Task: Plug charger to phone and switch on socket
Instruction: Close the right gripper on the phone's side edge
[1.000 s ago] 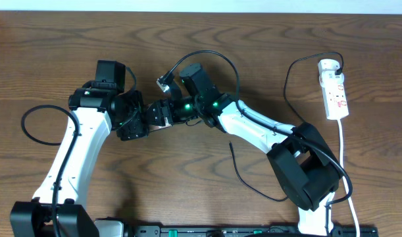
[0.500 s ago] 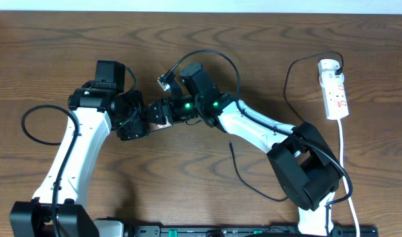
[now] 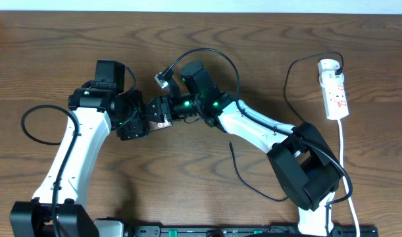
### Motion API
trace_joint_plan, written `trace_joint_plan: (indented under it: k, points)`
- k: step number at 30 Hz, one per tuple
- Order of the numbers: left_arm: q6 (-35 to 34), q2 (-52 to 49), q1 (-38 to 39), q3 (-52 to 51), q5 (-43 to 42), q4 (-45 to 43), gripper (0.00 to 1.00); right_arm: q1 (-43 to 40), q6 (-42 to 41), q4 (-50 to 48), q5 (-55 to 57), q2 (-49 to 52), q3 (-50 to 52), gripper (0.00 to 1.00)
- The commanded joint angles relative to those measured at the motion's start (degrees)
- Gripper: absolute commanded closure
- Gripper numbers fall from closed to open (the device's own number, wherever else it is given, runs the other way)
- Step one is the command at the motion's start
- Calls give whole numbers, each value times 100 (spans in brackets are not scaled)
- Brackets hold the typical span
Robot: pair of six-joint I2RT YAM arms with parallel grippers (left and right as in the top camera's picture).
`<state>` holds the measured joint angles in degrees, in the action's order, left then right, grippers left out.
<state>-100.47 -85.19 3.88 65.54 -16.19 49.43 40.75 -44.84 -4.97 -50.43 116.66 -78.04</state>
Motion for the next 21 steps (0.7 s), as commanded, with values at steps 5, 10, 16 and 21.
trace_joint_plan:
  k: [5,10,16,21]
  points:
    - [33,31,11,33,-72,-74,93,66,-76,52,-164,37,-81,47]
    - [35,31,7,33,37,-70,93,92,-50,111,-162,37,-81,49]
    - [33,24,7,31,37,-72,93,98,-31,111,-164,37,-81,56]
    - [35,22,7,33,37,-72,93,98,-31,111,-164,37,-81,63]
